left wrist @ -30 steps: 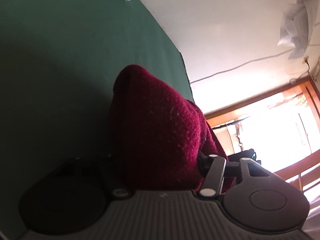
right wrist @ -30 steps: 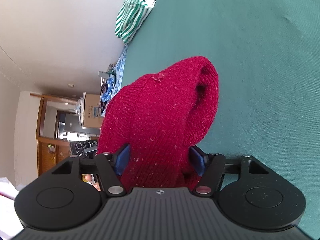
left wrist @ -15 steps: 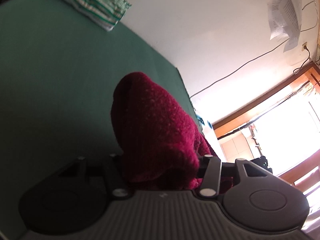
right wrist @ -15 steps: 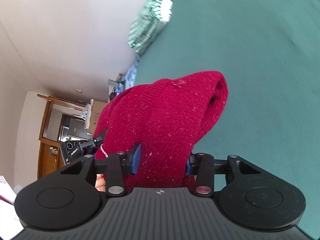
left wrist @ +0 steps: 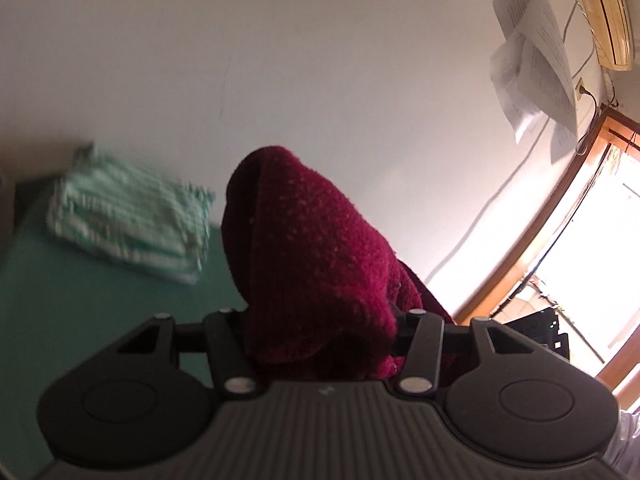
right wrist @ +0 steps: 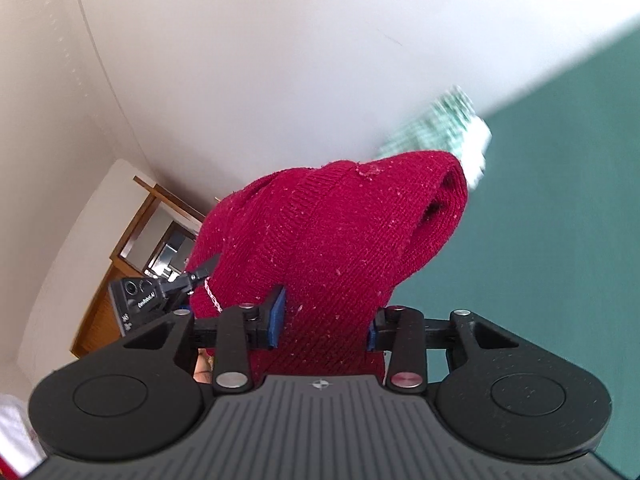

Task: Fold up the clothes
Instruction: 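Lower the sweater bundle onto the folded striped shirt with both grippers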

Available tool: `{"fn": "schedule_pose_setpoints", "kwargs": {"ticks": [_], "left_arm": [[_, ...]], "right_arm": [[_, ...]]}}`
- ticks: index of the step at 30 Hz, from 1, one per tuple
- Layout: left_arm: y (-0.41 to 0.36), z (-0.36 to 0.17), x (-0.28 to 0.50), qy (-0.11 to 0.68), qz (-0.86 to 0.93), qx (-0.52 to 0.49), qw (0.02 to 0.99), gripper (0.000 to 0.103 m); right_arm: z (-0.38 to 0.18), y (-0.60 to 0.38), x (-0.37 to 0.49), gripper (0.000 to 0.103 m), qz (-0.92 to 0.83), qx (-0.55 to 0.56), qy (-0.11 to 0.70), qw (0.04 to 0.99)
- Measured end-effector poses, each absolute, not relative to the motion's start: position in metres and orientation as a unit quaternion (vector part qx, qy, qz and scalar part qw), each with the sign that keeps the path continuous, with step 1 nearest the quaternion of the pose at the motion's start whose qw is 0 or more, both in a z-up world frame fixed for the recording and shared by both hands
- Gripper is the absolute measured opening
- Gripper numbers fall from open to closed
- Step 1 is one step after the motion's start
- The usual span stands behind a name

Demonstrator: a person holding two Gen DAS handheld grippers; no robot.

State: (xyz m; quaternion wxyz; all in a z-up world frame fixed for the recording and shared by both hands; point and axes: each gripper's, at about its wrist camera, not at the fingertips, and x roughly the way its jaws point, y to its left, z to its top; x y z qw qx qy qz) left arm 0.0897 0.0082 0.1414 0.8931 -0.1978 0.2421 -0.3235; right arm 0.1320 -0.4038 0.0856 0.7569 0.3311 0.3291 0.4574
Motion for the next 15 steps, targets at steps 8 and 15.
{"fn": "schedule_pose_setpoints", "kwargs": {"ticks": [8, 15], "left_arm": [[0.078, 0.145, 0.24, 0.209, -0.328, -0.171, 0.905, 0.052], [0.122, 0.1, 0.351, 0.236, -0.308, -0.182, 0.904, 0.052]], "right_arm": [[0.104, -0.317, 0.26, 0.04, 0.439, 0.306, 0.255, 0.805], [0.07, -0.248, 0.346, 0.039, 0.401, 0.293, 0.243, 0.833]]}}
